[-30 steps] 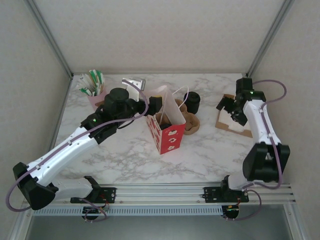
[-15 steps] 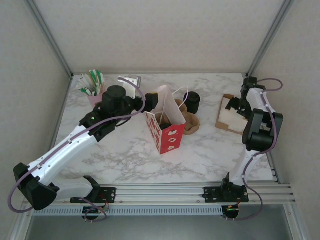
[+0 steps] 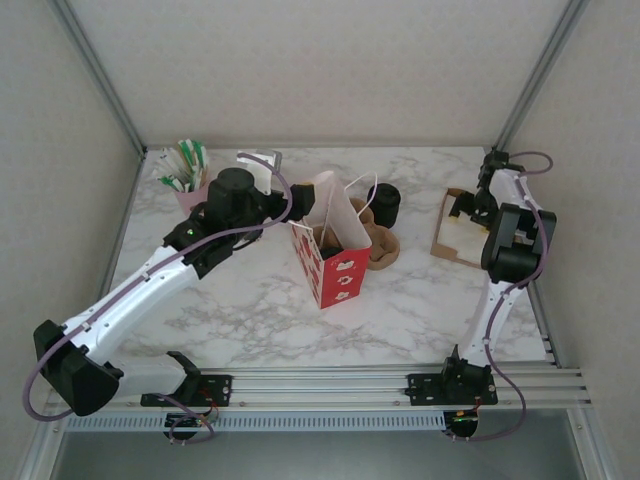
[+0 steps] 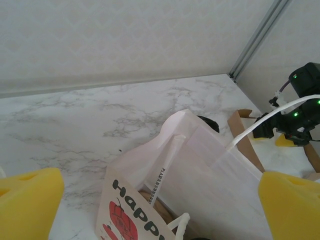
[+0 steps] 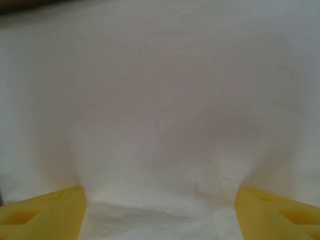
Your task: Pack the takeout coffee
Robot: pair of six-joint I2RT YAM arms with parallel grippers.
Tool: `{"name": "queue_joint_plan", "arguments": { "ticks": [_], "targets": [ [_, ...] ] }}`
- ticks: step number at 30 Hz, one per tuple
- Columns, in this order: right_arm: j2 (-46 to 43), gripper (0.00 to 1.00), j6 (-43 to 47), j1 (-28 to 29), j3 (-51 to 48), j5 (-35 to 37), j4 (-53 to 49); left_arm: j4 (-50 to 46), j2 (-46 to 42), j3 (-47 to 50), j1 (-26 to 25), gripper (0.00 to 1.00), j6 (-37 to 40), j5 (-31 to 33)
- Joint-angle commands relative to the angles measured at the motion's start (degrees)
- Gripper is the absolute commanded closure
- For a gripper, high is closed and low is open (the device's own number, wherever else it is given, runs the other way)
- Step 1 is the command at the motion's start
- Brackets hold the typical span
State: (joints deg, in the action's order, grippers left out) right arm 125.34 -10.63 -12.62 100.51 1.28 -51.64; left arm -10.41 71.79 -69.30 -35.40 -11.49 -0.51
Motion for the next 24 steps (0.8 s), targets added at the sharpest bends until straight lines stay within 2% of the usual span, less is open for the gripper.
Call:
{"name": "queue_joint_plan", "arguments": {
  "ticks": [1, 2, 4, 8, 11, 17, 24],
  "targets": [
    [4.25, 0.22, 0.66, -0.28, 0.33, -0.37, -4.07, 1.39, 0.71, -0.22, 0.6, 0.0, 0.68, -1.41],
    [5.02, 0.23, 0.61, -0.14, 0.02, -0.65, -4.04, 1.3, 0.81, -0.3, 0.59, 0.0, 0.65, -1.5],
    [5.45, 0.31, 0.37, -0.08, -0.56, -0.67, -3.84, 1.25, 1.02, -0.48, 0.7, 0.0, 0.59, -1.54],
    [3.02, 0.3, 0.21, 0.19, -1.27, -1.54, -3.65, 0.84, 1.42, -1.01, 0.68, 0.0, 0.59, -1.68],
    [1.59, 0.28, 0.6, 1.19, -0.81, -4.81, -4.24, 0.89, 1.2, -0.76, 0.69, 0.0, 0.59, -1.68],
    [3.88, 0.27, 0.88, 4.93, 1.17, -8.28, -5.94, 0.89, 1.07, -0.58, 0.7, 0.0, 0.33, -2.12],
    [4.21, 0.24, 0.24, 9.95, 1.14, -6.92, -6.29, 0.52, 0.62, -0.58, 0.68, 0.0, 0.41, -2.11]
  ]
}}
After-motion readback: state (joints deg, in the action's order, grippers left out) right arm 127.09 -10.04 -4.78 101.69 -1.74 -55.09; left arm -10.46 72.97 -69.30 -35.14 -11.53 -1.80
